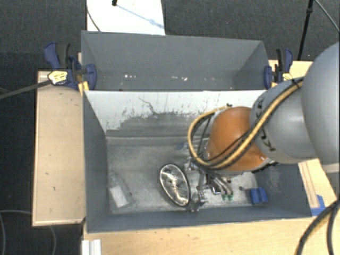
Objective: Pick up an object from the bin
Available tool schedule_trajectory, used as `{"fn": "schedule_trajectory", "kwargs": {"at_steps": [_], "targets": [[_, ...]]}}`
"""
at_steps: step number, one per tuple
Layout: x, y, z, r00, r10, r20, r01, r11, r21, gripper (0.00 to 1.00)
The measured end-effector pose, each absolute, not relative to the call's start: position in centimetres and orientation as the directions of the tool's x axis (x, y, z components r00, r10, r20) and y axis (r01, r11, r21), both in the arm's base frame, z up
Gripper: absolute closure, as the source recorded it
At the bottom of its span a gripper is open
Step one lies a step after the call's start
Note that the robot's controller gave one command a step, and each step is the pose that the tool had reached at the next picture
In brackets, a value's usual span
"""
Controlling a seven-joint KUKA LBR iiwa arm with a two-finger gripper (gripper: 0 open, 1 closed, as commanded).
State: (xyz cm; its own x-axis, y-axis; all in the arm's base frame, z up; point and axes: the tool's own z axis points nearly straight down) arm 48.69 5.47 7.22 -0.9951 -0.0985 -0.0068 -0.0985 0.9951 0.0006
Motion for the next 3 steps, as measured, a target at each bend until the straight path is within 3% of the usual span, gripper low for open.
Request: {"fn": "schedule_trajectory", "kwargs": {"at_steps": [1,2,3], "targets": [[48.5,11.8,7.2,-0.968,-0.252,-0.014,-0.252,0.968,0.001,0.00],[49.6,19.3,11.8,-0.925,-0.379,-0.007,-0.379,0.925,0.002,0.00],[50.3,23.7,7.8,-0.818,-0.575,0.001,-0.575,0.818,-0.012,0.00]]}}
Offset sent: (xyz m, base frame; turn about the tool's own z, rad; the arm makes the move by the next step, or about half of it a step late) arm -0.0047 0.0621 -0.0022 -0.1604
